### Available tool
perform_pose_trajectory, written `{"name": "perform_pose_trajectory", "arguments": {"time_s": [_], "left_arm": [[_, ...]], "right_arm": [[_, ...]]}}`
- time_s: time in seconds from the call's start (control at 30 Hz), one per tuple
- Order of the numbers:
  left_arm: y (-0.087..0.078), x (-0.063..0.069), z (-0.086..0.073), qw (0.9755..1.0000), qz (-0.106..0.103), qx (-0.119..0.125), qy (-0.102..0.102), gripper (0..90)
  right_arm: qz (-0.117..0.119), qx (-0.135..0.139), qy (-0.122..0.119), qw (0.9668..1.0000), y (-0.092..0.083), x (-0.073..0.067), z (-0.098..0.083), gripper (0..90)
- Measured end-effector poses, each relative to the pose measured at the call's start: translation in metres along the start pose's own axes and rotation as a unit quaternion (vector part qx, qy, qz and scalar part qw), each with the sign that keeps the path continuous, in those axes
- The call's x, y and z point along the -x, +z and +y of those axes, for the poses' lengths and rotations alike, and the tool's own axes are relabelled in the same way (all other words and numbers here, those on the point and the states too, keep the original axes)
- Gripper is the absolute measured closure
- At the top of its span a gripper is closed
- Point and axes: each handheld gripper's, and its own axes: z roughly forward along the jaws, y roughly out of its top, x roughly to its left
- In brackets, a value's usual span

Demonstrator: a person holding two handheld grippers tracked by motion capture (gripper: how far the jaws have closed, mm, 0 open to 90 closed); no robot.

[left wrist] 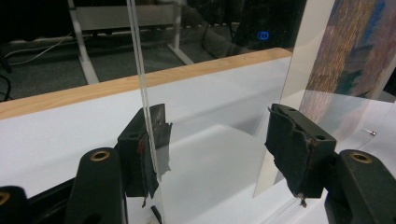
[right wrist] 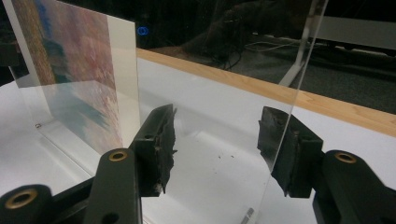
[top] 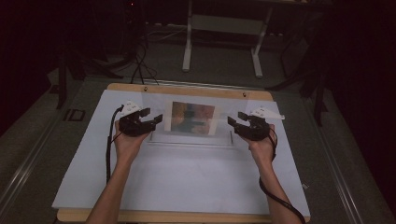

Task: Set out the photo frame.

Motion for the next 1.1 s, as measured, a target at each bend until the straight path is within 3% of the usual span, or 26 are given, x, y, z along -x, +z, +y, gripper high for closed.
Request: {"name": "perform_pose_trajectory", "arguments": {"time_s": [0.67,1.1], "left_arm": [[-0.006,0.011,-0.009,0.9999,0.005,-0.010,0.006,37.6],[-0.007,0.013,-0.013,1.0000,0.006,-0.003,0.006,37.5]], "right_arm": [[0.005,-0.003,0.001,1.0000,-0.009,-0.003,-0.015,45.4],[0.008,0.000,-0.001,1.0000,-0.010,-0.003,-0.017,45.5]]}}
